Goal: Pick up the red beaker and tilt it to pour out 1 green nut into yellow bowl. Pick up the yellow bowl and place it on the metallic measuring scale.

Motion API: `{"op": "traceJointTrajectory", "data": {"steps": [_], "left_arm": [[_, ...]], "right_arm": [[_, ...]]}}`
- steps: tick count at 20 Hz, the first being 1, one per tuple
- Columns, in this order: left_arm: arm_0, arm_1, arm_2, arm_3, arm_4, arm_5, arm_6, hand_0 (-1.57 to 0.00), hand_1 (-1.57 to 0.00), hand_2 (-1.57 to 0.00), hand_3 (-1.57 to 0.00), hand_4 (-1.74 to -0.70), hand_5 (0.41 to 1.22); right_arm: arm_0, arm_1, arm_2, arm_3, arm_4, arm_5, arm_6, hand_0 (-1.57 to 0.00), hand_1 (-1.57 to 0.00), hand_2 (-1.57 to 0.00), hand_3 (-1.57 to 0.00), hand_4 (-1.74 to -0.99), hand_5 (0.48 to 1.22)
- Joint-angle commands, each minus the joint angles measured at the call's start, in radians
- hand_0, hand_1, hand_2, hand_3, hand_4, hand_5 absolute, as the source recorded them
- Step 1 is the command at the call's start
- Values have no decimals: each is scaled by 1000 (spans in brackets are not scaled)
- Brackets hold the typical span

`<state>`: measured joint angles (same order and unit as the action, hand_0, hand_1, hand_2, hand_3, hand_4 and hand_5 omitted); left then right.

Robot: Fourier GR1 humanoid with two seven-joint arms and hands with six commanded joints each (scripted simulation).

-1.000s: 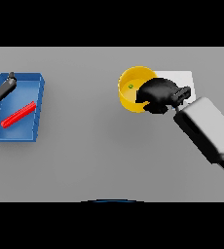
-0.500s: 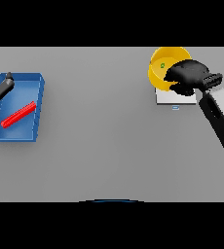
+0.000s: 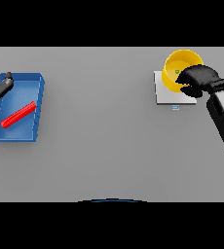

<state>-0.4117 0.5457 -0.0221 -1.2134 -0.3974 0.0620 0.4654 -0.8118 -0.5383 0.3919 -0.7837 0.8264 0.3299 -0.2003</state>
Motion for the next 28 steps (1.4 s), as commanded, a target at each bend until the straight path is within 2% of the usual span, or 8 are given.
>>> {"op": "traceJointTrajectory", "data": {"steps": [1, 8, 11, 12, 15, 18, 22, 28], "left_arm": [[9, 0, 4, -3, 5, 0, -7, 1, 1, 1, 1, -722, 678], [-14, -6, -2, 23, 0, -2, 0, 1, 1, 1, 1, -722, 668], [-22, -7, -5, 12, -4, 0, 6, 1, 1, 1, 1, -724, 671], [-16, -3, -3, 10, -1, -3, -1, 1, 1, 1, 1, -722, 671], [-23, -8, -4, 27, -5, 1, 1, 1, 1, 1, 1, -719, 667], [-19, -22, -10, 24, -8, 14, -7, 1, 1, 1, 1, -721, 663], [-17, -16, -9, 27, -7, 6, 2, 1, 1, 1, 1, -722, 664], [-24, -12, -8, 41, -14, 14, -13, 1, 1, 1, 1, -722, 664]], "right_arm": [[11, 2, -4, 6, -4, -11, -3, -1571, -1571, -1396, -1346, -1741, 1221], [-10, 31, -20, 89, -12, -40, -45, -1464, -1571, -1335, -1451, -1741, 1221], [-12, 47, -24, 88, -19, -36, -31, -1492, -1484, -1450, -1097, -1737, 1221], [-10, 46, -22, 91, -16, -35, -35, -1439, -1337, -1286, -990, -1688, 1221], [-10, 38, -8, 92, 3, -26, -25, -792, -705, -782, -723, -1609, 1029], [-27, 40, 17, 102, 25, -15, -48, -405, -360, -464, -552, -1567, 929], [-27, 40, 14, 100, 20, -31, -81, -165, -147, -195, -394, -1546, 856], [-32, 40, 7, 130, 18, -27, -74, -43, -38, -50, -219, -1509, 774]]}}
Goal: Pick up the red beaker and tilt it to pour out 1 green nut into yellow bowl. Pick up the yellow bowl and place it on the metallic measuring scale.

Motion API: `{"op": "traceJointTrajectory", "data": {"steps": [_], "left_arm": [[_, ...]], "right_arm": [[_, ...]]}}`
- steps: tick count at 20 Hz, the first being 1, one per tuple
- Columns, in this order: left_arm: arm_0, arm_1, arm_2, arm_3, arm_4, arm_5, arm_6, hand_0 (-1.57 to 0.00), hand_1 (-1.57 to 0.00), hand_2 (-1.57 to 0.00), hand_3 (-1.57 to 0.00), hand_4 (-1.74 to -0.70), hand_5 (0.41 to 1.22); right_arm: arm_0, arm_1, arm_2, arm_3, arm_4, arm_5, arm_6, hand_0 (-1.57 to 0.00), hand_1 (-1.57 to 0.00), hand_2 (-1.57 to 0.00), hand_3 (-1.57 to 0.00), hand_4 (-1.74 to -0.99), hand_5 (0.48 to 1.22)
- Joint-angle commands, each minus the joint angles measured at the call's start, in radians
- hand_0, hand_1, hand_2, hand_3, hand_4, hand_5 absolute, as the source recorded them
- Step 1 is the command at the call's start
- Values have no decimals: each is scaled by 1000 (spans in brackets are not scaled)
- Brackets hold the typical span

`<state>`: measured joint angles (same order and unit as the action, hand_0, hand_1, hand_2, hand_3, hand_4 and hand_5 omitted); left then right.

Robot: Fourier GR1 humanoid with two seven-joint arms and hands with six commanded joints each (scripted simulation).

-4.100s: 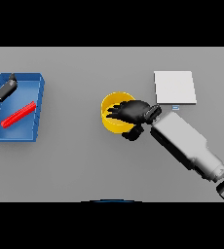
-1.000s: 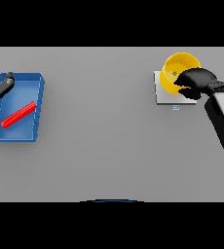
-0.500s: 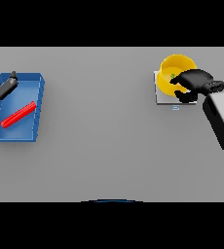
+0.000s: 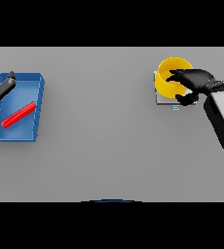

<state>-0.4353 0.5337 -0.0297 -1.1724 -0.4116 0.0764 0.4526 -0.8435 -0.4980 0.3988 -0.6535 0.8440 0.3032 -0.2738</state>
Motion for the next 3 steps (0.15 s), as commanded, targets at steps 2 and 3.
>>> {"op": "traceJointTrajectory", "data": {"steps": [2, 3], "left_arm": [[-11, -1, 0, 6, 2, -6, 4, 1, 1, 1, 1, -722, 665], [-11, -2, 2, 11, 7, -10, 3, 1, 1, 1, 1, -726, 665]], "right_arm": [[1, 0, 0, 7, 0, 10, 11, -27, -24, -32, -169, -1491, 752], [6, -4, -5, 8, -4, 12, 9, -21, -19, -25, -146, -1478, 738]]}}
